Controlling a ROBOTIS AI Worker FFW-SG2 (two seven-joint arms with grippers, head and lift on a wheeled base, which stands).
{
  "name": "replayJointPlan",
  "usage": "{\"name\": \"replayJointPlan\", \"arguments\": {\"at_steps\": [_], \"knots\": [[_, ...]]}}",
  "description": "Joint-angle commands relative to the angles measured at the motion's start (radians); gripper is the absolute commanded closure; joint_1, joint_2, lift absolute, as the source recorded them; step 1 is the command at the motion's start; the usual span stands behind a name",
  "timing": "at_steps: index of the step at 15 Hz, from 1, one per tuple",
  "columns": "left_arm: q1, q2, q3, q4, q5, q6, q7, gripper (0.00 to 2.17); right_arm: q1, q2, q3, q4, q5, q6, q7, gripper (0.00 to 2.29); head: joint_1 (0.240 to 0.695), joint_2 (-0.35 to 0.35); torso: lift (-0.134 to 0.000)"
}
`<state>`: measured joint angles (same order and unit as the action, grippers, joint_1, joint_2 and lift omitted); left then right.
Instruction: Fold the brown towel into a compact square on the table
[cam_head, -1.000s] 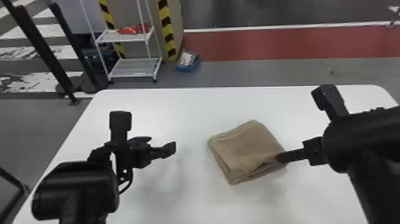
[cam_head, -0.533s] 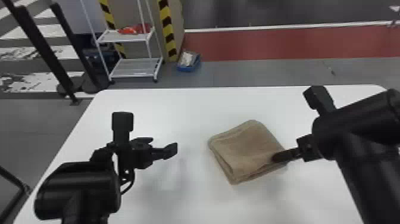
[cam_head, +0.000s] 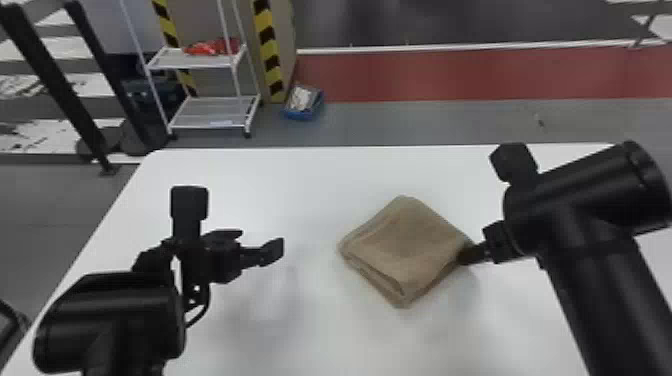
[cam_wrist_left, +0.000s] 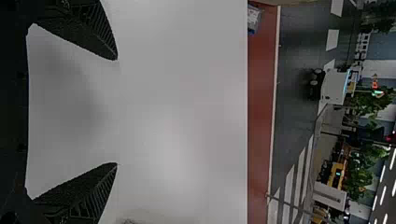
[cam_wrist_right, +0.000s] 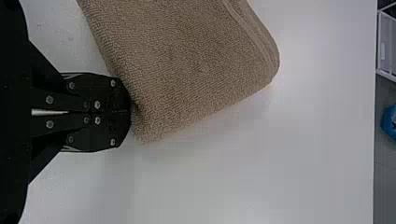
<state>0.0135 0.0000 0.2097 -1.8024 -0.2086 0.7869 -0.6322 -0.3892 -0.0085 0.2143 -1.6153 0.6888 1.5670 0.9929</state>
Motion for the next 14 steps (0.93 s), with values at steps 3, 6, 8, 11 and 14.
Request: {"name": "replayJointPlan", "arguments": {"at_steps": [3,6,8,11,14], "knots": [[0.0,-0.003,0.0,0.002,0.0,-0.002,0.0,0.07,-0.022,0.007,-0.019,0.011,-0.087,-0.034,-0.102,2.19,0.695,0.098,-0.124],[0.0,-0.003,-0.003,0.002,0.0,-0.011,0.0,0.07,-0.028,0.009,-0.035,0.04,-0.155,-0.138,-0.186,2.2,0.695,0.096,-0.124],[0.0,-0.003,-0.003,0.009,0.002,-0.024,0.002,0.07,-0.034,0.009,-0.047,0.08,-0.181,-0.23,-0.229,2.2,0.695,0.095,-0.124],[-0.001,-0.003,-0.001,0.015,0.003,-0.03,0.0,0.07,-0.042,0.009,-0.059,0.143,-0.272,-0.417,-0.315,2.19,0.695,0.093,-0.124],[-0.001,-0.003,0.003,0.015,0.003,-0.033,0.0,0.07,-0.051,0.009,-0.07,0.196,-0.296,-0.58,-0.349,2.2,0.695,0.102,-0.124]]}}
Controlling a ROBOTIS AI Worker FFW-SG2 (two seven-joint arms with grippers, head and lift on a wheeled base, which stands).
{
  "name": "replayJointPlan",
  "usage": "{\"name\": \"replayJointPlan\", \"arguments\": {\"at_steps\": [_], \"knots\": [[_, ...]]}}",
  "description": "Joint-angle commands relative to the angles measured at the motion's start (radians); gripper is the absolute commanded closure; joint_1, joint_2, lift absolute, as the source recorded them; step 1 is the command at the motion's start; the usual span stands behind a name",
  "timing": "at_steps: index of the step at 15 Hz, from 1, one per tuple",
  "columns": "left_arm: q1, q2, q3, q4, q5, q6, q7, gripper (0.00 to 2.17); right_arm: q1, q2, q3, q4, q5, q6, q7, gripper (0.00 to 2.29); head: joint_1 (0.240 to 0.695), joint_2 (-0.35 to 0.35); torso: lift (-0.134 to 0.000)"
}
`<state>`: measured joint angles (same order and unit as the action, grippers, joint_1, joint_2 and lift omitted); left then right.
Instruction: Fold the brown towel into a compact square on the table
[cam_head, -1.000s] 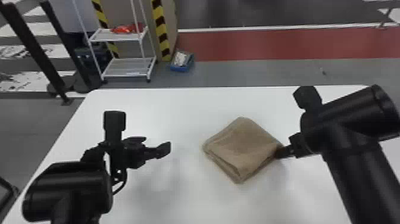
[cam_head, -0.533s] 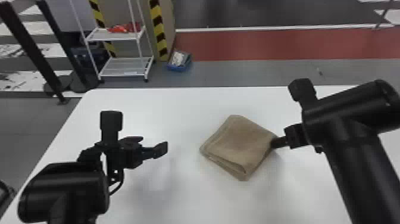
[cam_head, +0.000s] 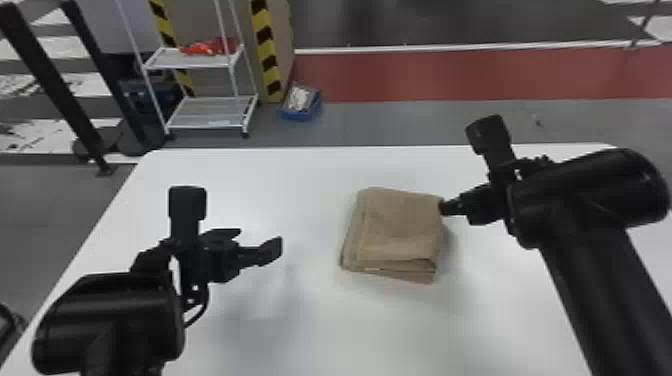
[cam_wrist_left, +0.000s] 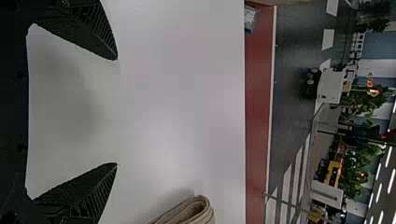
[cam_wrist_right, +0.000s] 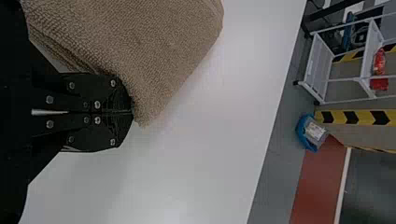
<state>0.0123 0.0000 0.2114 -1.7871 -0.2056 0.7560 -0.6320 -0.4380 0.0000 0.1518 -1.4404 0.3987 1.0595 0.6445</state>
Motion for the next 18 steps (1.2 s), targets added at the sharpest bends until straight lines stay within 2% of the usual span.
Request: {"name": "replayJointPlan", "arguments": {"at_steps": [1,6,8,10,11,13,16,18], "knots": [[0.0,-0.003,0.003,0.0,0.0,-0.011,0.0,0.07,-0.004,0.001,-0.008,0.037,-0.006,-0.112,0.0,2.2,0.695,0.105,-0.124],[-0.005,-0.003,0.006,0.009,0.002,-0.02,0.0,0.07,-0.031,0.001,0.005,0.11,-0.032,-0.131,0.007,2.19,0.695,0.115,-0.124],[-0.008,-0.003,0.011,0.012,0.002,-0.02,0.0,0.07,0.019,0.001,0.002,0.02,-0.014,-0.042,0.037,2.19,0.695,0.122,-0.124],[-0.017,-0.003,0.019,0.025,0.003,-0.02,0.0,0.07,0.071,0.001,-0.014,-0.127,0.017,0.078,0.101,2.19,0.695,0.128,-0.124],[-0.025,-0.003,0.017,0.031,0.003,-0.02,-0.002,0.07,0.102,0.001,-0.035,-0.218,0.029,0.155,0.161,2.19,0.695,0.131,-0.124],[-0.026,-0.003,0.01,0.031,0.005,-0.02,-0.002,0.07,0.156,0.001,-0.055,-0.33,0.025,0.222,0.21,2.19,0.695,0.133,-0.124],[-0.02,-0.003,0.008,0.029,0.005,-0.02,-0.002,0.07,0.17,0.001,-0.06,-0.382,-0.008,0.222,0.221,2.19,0.695,0.13,-0.124],[-0.014,-0.003,0.011,0.02,0.005,-0.02,-0.003,0.07,0.16,0.001,-0.066,-0.364,-0.084,0.204,0.202,2.19,0.695,0.135,-0.124]]}}
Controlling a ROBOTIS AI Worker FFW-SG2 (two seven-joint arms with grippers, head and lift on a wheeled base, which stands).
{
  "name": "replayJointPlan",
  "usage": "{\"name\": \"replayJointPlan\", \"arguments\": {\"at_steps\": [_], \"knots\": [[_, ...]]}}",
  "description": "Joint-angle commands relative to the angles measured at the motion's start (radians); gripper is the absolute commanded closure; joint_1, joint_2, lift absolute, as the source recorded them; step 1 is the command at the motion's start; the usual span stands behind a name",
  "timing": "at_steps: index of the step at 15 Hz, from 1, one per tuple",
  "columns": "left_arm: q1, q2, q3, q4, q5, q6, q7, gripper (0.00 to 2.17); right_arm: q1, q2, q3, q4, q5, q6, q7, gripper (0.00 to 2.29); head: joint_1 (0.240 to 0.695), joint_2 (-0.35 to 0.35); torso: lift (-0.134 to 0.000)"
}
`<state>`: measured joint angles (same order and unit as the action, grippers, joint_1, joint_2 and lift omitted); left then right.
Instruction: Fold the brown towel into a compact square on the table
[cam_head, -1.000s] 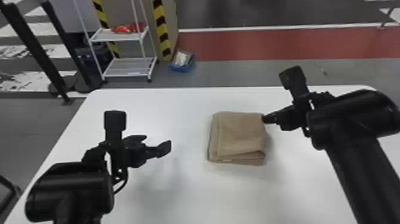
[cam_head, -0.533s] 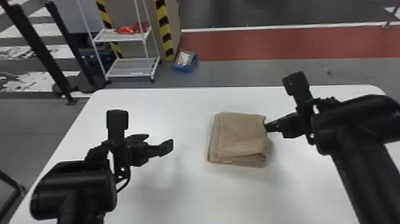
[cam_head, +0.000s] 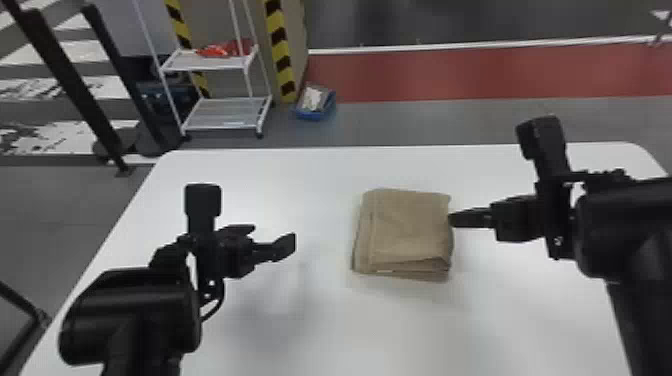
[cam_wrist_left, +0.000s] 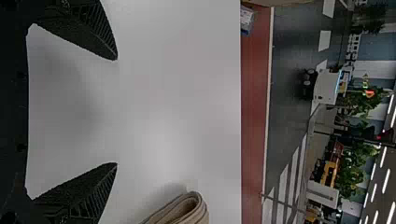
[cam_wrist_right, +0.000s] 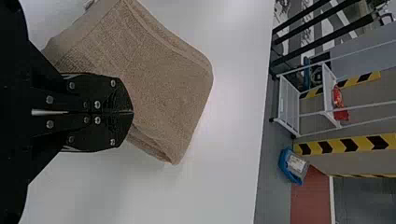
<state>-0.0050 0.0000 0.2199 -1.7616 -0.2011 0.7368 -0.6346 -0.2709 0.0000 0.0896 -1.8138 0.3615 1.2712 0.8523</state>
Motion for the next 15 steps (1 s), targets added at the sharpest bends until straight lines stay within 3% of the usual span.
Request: {"name": "replayJointPlan", "arguments": {"at_steps": [1,7,13,15], "knots": [[0.005,-0.003,0.006,-0.007,0.0,0.002,0.0,0.07,-0.008,0.001,-0.004,0.022,-0.058,-0.029,-0.022,2.19,0.695,0.139,-0.124],[0.01,-0.003,0.006,-0.007,0.0,-0.001,-0.003,0.07,-0.044,0.001,0.025,0.206,-0.012,-0.112,-0.042,2.19,0.695,0.154,-0.124],[0.01,-0.003,0.004,-0.006,0.0,-0.001,-0.003,0.07,-0.044,0.001,0.045,0.238,0.019,-0.183,-0.055,2.19,0.695,0.145,-0.124],[0.013,-0.003,0.006,-0.012,0.0,-0.001,-0.003,0.07,-0.013,0.001,0.024,0.177,0.011,-0.186,-0.049,2.19,0.695,0.147,-0.124]]}}
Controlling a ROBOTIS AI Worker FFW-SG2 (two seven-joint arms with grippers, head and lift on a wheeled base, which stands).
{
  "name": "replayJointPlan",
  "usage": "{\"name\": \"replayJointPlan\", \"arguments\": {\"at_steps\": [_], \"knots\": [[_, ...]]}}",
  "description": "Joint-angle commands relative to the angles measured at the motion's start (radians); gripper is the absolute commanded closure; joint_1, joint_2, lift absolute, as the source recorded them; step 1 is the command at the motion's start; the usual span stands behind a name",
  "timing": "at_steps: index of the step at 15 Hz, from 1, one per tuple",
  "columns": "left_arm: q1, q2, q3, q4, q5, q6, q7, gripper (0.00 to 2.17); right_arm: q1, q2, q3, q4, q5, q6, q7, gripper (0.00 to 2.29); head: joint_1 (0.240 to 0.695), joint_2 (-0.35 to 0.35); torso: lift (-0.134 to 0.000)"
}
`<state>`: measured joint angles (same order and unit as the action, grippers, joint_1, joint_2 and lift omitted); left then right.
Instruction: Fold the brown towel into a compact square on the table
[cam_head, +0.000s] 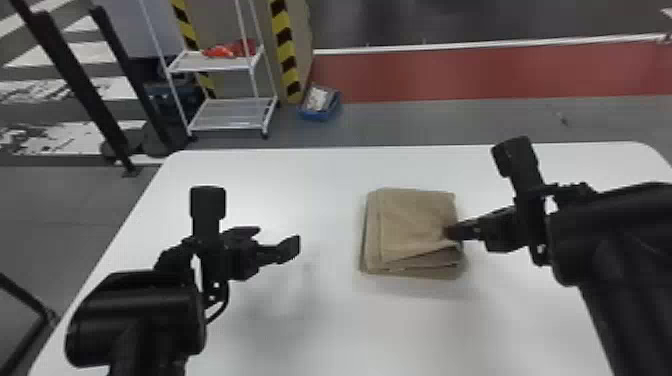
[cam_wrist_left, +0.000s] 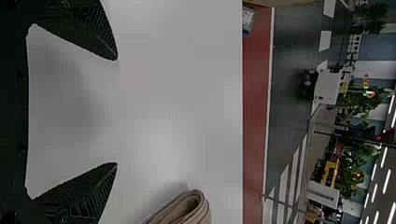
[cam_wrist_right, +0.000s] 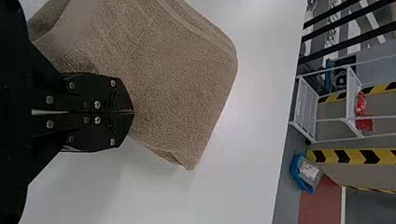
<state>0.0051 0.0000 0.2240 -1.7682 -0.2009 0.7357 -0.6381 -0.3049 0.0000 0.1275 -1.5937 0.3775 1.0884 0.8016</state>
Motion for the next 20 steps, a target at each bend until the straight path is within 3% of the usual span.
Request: {"name": "replayJointPlan", "arguments": {"at_steps": [1,2,3,4,5,6,8,10,13,16,18,20], "knots": [[0.01,-0.003,0.001,-0.014,0.002,0.003,0.002,0.07,0.049,0.001,-0.048,-0.138,-0.046,0.0,0.011,2.18,0.695,0.147,-0.124],[0.013,-0.003,0.001,-0.022,0.003,0.0,0.008,0.07,0.087,0.001,-0.077,-0.223,-0.094,-0.049,0.005,2.08,0.695,0.147,-0.124],[0.021,-0.003,0.006,-0.027,0.02,-0.037,0.014,0.07,0.156,0.001,-0.106,-0.315,-0.169,-0.209,-0.05,1.83,0.695,0.147,-0.124],[0.039,-0.003,0.006,-0.031,0.06,-0.135,0.028,0.05,0.214,0.001,-0.124,-0.379,-0.226,-0.288,-0.111,1.38,0.695,0.147,-0.124],[0.062,-0.003,0.005,-0.031,0.092,-0.245,0.031,0.05,0.271,0.001,-0.141,-0.419,-0.252,-0.359,-0.15,0.54,0.695,0.141,-0.124],[0.081,-0.003,0.003,-0.03,0.117,-0.328,0.035,0.05,0.323,0.001,-0.152,-0.433,-0.269,-0.46,-0.185,0.1,0.695,0.134,-0.124],[0.141,-0.003,-0.002,-0.039,0.181,-0.457,0.08,0.06,0.44,0.001,-0.21,-0.443,-0.35,-0.644,-0.26,0.02,0.695,0.116,-0.124],[0.23,-0.003,-0.006,-0.047,0.239,-0.675,0.129,0.07,0.55,0.001,-0.233,-0.469,-0.362,-0.727,-0.354,0.03,0.695,0.095,-0.124],[0.381,-0.003,-0.032,-0.077,0.291,-1.031,0.236,0.07,0.719,0.001,-0.256,-0.485,-0.373,-1.055,-0.476,0.04,0.695,0.051,-0.124],[0.477,-0.003,-0.045,-0.123,0.281,-1.086,0.287,0.07,0.817,0.001,-0.295,-0.492,-0.377,-1.19,-0.513,0.05,0.695,0.034,-0.124],[0.509,-0.003,-0.046,-0.152,0.247,-1.074,0.31,0.08,0.837,0.001,-0.302,-0.488,-0.377,-1.19,-0.539,0.06,0.695,0.01,-0.124],[0.523,-0.003,-0.063,-0.186,0.207,-0.966,0.321,0.08,0.852,0.001,-0.298,-0.489,-0.377,-1.178,-0.561,0.06,0.695,-0.005,-0.124]]}}
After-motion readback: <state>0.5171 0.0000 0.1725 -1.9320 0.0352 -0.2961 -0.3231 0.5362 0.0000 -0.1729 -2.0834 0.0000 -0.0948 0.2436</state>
